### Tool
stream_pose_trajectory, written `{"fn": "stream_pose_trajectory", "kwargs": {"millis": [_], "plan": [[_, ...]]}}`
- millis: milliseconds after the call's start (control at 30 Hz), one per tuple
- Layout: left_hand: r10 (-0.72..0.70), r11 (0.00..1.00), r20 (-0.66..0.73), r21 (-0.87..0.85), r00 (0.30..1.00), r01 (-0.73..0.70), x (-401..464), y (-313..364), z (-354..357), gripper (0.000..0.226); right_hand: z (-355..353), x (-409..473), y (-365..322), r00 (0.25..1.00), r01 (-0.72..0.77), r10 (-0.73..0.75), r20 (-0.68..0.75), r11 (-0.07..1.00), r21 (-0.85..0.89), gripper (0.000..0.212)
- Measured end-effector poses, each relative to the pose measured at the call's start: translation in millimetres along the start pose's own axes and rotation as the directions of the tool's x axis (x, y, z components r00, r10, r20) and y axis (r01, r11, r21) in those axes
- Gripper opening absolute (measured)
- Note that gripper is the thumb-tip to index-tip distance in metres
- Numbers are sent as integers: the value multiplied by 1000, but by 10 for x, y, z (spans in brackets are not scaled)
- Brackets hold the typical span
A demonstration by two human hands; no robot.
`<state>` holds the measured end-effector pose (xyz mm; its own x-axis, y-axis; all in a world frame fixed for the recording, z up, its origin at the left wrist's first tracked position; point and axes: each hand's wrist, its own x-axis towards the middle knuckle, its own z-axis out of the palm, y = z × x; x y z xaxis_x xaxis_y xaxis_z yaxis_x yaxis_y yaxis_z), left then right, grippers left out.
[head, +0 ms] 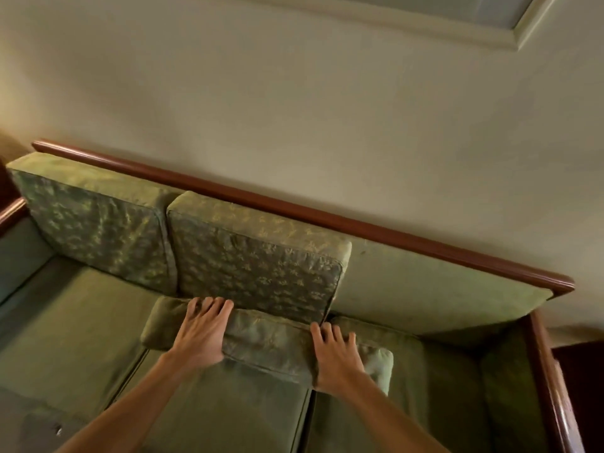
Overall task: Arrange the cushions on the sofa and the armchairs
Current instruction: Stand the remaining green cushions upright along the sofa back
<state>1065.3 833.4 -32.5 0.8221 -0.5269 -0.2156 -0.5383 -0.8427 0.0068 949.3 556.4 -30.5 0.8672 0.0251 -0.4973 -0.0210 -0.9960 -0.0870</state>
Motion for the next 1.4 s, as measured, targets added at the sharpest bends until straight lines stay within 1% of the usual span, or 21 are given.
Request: {"fn": "stream_pose_trajectory", "kwargs": {"millis": [100,200,267,367,433,533,667,767,833,900,967,1000,1067,1133,1167,1267,1300,1333,1367,1400], "plan": [[-44,999,-20,-14,999,44,-152,403,-48,103,39,-228,337,999,44,-44,22,998,34,111],[-82,996,-21,-35,996,81,-136,844,-299,93,-109,-397,817,995,96,-96,-3,993,75,114],[-53,997,-12,-56,999,52,4,1258,-525,90,-229,-529,1314,995,99,-97,-19,990,101,120],[46,995,29,-94,999,-43,323,1927,-773,89,-405,-751,2104,998,65,-64,-11,990,126,126],[128,988,60,-95,990,-122,539,2392,-869,94,-474,-953,2593,999,31,-30,-15,991,129,126],[214,975,84,-83,973,-207,825,3015,-890,100,-480,-1211,3225,999,-37,37,-1,993,115,127],[284,959,72,-44,956,-281,1239,3569,-767,106,-386,-1307,3859,994,-110,112,-6,985,133,125],[291,957,74,-23,954,-291,1591,3772,-594,108,-216,-1241,4196,983,-166,179,-43,962,218,114],[268,963,80,-43,960,-266,1809,3804,-517,104,-100,-1168,4315,969,-188,222,-107,947,262,101],[217,973,35,-89,976,-213,2022,3760,-491,105,-18,-1068,4371,952,-211,261,-161,938,276,95],[109,988,-26,-103,994,-112,2201,3740,-562,111,-8,-955,4381,932,-280,325,-161,927,251,92],[38,993,-33,-107,999,-41,2275,3741,-620,111,-12,-895,4374,919,-328,368,-143,913,242,92],[-55,992,23,-116,998,58,2379,3743,-648,103,1,-775,4341,895,-386,428,-125,884,264,89],[-49,992,160,-111,986,67,2395,3730,-561,99,0,-680,4303,883,-414,458,-97,861,295,85],[-27,992,198,-117,980,51,2364,3723,-472,98,27,-650,4314,882,-416,462,-93,856,307,83],[-20,988,193,-145,981,49,2302,3694,-352,86,-54,-639,4365,883,-399,462,-87,834,382,78],[-32,983,198,-170,980,67,2338,3683,-355,82,-72,-634,4389,880,-378,465,-97,809,451,76],[-44,972,239,-215,970,97,2345,3693,-455,79,-131,-653,4390,871,-366,482,-97,768,526,75],[-59,939,282,-311,958,149,2355,3718,-545,80,-204,-671,4372,852,-343,512,-106,700,627,74],[-77,874,332,-431,940,224,2347,3763,-707,83,-310,-684,4333,835,-298,539,-115,617,729,74]]}}
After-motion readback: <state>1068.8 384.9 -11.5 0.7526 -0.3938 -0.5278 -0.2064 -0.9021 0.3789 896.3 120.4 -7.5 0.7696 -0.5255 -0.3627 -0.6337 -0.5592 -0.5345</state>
